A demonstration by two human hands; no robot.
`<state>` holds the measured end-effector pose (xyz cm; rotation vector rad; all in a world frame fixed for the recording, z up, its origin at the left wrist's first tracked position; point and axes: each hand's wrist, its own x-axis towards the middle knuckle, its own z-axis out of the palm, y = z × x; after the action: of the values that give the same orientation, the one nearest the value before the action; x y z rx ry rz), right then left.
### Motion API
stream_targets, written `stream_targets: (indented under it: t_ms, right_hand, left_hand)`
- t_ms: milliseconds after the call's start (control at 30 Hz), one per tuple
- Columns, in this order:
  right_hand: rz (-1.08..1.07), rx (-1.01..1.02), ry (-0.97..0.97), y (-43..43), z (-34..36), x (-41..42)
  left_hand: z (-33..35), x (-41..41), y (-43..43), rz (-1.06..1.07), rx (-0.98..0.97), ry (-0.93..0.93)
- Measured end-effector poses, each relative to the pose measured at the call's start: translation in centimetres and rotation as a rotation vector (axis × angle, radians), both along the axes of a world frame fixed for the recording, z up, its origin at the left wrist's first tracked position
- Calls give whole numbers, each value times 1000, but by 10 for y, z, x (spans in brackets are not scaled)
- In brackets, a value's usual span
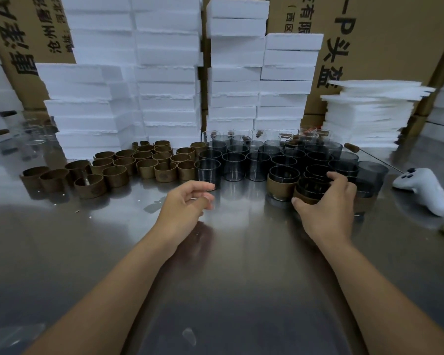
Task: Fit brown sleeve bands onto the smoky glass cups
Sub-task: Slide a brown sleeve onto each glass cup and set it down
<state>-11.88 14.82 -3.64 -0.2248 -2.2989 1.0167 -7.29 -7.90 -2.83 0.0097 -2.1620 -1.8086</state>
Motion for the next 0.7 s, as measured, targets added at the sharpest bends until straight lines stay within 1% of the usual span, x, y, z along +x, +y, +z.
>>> stream_targets:
  t_ms: [133, 267, 333, 367, 433, 500, 600, 633, 700]
  right_hand:
    - [-47, 242, -15, -3, 1, -2]
    - [-21, 360, -66, -8, 1, -2]
    - [-14, 411, -34, -12, 2, 1]
    - [8, 431, 12, -16, 3, 2]
    - [116, 461, 141, -25, 5, 6]
    - [291, 487, 235, -37, 8, 11]
    - [561, 568, 223, -55, 6, 17]
    - [624, 591, 201, -58, 3, 17]
    - [682, 582, 165, -60, -2, 14]
  left_hand:
    - [0, 0, -1, 8, -5, 7]
    - [-2, -2, -2, 18, -12, 11]
    - [-3, -4, -2, 32, -26, 8]
    - [-3, -5, -3, 45, -34, 7]
    - [-4, -7, -3, 82, -55, 8]
    - [-5, -10, -2, 124, -117, 11]
    - [-5, -14, 0, 135, -271, 24]
    - [-5, -15, 2, 133, -324, 26]
    - [-6, -21, 4, 142, -412, 9]
